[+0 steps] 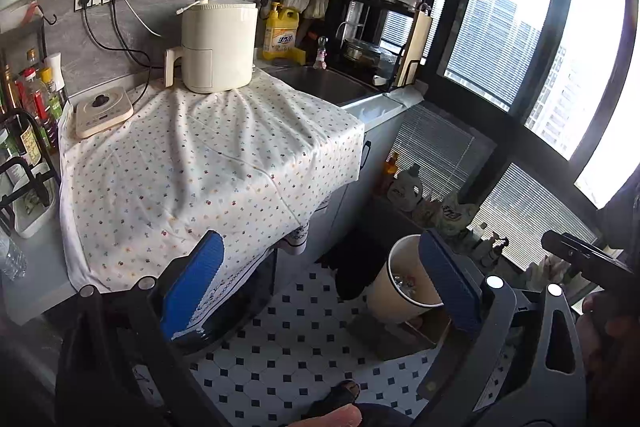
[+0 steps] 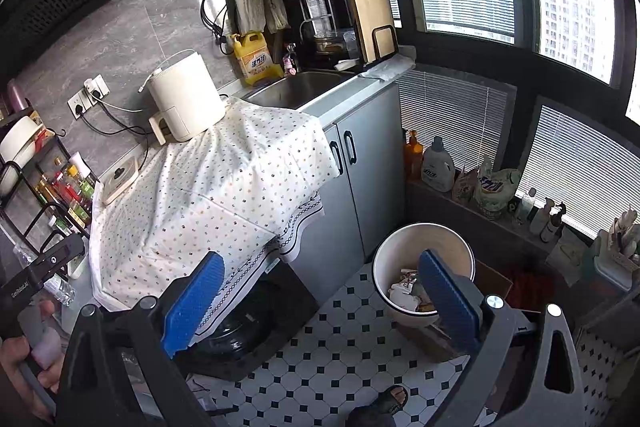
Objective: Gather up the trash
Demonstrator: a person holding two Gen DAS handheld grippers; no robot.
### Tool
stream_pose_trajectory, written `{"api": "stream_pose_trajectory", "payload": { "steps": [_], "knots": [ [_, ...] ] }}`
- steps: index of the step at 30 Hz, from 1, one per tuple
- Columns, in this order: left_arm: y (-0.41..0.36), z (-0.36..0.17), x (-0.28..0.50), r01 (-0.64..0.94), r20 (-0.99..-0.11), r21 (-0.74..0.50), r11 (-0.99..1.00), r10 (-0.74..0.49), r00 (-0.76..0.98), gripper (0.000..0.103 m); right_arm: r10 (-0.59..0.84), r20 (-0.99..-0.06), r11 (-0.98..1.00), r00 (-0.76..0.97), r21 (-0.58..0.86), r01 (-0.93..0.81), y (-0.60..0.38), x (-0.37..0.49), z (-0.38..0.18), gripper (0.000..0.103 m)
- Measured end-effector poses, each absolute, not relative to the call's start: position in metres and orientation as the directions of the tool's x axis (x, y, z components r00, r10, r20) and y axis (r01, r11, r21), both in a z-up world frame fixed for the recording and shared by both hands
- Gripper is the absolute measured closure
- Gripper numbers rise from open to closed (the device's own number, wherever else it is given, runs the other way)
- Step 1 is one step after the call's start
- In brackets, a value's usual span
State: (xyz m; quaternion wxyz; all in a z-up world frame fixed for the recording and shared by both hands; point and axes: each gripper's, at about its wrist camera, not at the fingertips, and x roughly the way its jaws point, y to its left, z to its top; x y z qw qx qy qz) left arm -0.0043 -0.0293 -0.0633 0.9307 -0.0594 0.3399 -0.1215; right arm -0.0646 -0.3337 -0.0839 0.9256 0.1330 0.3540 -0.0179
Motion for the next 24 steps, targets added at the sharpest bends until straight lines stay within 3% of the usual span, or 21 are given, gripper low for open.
{"api": "stream_pose_trajectory", "payload": {
  "steps": [24],
  "knots": [
    [0.031, -0.039, -0.073, 0.072, -0.544, -0.180, 0.981, -0.160, 0.823, 0.006, 0.186, -0.628, 0.970, 0.756, 0.242, -0.038, -0.271, -0.091, -0.059, 0.008]
  ]
}}
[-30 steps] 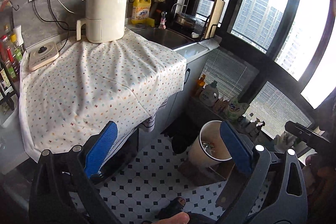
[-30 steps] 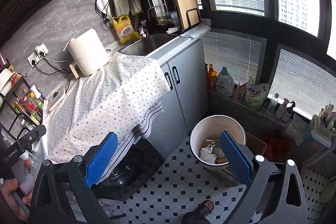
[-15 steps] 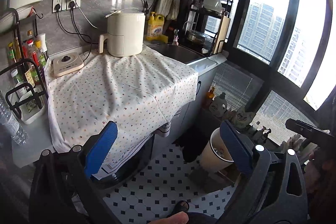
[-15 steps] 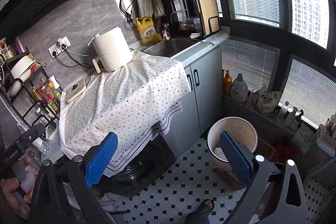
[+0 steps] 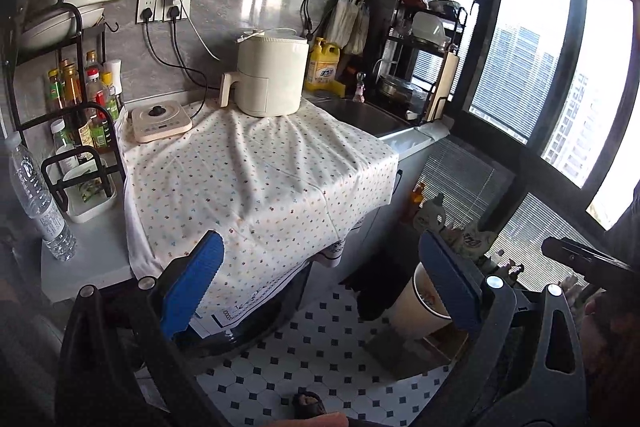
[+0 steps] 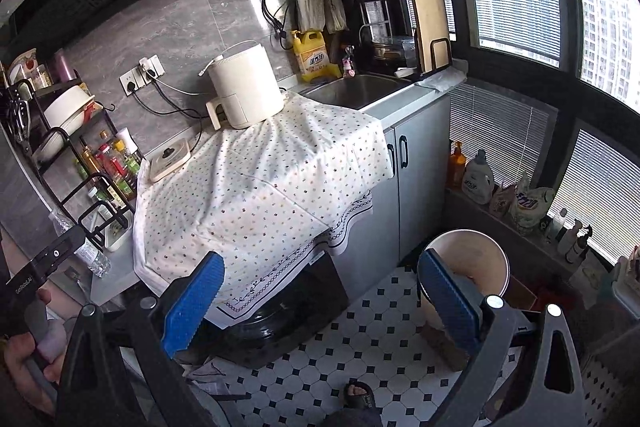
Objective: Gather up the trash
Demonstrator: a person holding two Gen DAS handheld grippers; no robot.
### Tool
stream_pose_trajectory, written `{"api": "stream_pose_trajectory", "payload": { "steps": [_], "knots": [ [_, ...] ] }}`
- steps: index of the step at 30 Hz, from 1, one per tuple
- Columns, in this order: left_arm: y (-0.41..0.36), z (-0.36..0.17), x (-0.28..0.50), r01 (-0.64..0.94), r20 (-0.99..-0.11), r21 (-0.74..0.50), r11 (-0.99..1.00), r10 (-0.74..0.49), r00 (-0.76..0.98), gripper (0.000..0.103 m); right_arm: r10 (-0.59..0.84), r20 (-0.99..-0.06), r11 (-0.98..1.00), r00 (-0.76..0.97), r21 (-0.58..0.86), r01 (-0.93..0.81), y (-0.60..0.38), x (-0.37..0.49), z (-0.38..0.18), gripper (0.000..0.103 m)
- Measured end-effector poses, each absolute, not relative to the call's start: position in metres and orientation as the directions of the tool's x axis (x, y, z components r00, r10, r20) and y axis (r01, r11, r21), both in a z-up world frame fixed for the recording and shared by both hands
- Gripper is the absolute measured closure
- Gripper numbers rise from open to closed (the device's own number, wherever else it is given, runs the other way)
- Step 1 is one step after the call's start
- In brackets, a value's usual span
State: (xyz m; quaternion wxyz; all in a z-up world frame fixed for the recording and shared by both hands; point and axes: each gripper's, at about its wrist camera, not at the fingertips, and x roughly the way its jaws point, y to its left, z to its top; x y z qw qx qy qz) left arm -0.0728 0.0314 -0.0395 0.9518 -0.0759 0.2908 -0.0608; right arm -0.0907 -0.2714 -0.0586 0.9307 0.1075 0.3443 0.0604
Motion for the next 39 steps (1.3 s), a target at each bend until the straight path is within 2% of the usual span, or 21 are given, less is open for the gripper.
{"api": "stream_pose_trajectory", "payload": {
  "steps": [39],
  "knots": [
    [0.0352, -0.0326, -0.0755, 0.068, -0.532, -0.177, 0.982, -0.153, 0.833, 0.006, 0.183, -0.627, 0.971, 0.757, 0.235, -0.040, -0.2634, -0.0887, -0.0552, 0.008]
  ]
}}
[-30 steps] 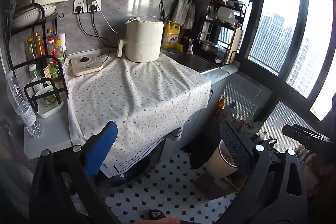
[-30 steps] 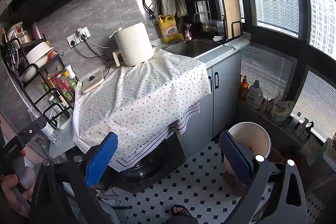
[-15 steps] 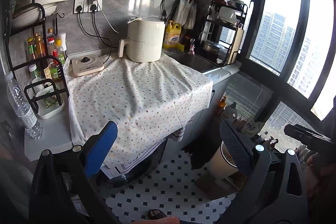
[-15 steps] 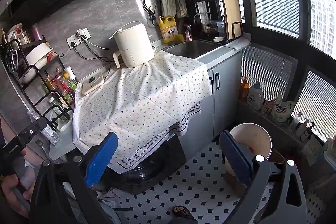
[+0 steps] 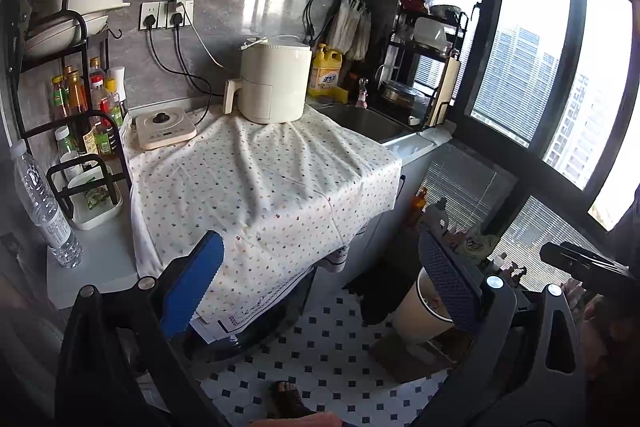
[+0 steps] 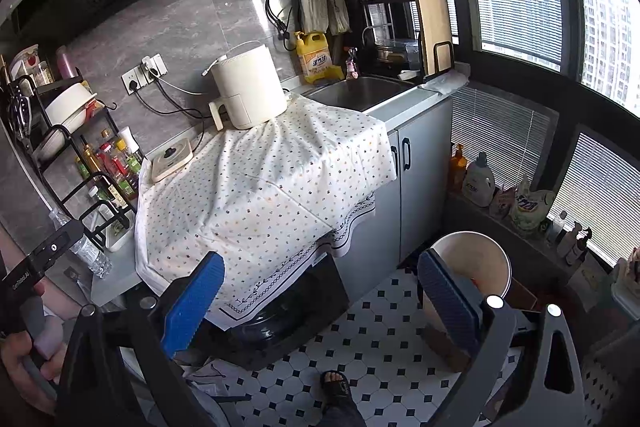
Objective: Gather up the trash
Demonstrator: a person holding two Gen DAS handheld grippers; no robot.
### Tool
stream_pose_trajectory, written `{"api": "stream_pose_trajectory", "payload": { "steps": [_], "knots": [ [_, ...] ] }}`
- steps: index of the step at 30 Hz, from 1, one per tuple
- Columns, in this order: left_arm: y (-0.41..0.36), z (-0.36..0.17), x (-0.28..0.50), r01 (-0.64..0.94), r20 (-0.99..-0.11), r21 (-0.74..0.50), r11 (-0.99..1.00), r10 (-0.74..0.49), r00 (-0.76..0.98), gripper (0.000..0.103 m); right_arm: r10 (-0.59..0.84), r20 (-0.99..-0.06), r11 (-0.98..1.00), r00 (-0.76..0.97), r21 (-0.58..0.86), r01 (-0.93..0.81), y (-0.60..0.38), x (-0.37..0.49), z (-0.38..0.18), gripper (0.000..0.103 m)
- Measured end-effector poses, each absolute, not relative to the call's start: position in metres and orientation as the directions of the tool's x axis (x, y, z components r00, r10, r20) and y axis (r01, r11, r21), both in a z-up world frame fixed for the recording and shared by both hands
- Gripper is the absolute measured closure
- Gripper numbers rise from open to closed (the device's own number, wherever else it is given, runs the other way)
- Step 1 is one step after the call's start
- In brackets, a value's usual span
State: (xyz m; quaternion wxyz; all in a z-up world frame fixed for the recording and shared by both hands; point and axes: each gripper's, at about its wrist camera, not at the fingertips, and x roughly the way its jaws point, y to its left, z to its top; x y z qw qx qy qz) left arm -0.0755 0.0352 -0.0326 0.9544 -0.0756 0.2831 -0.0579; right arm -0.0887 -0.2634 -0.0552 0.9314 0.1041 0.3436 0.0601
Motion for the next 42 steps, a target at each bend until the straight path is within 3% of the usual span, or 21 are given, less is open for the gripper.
{"api": "stream_pose_trajectory", "payload": {
  "steps": [42],
  "knots": [
    [0.038, -0.051, -0.050, 0.074, -0.569, -0.204, 0.976, -0.179, 0.802, 0.006, 0.141, -0.670, 0.975, 0.729, 0.223, 0.017, -0.253, -0.077, -0.080, 0.008]
  ]
}}
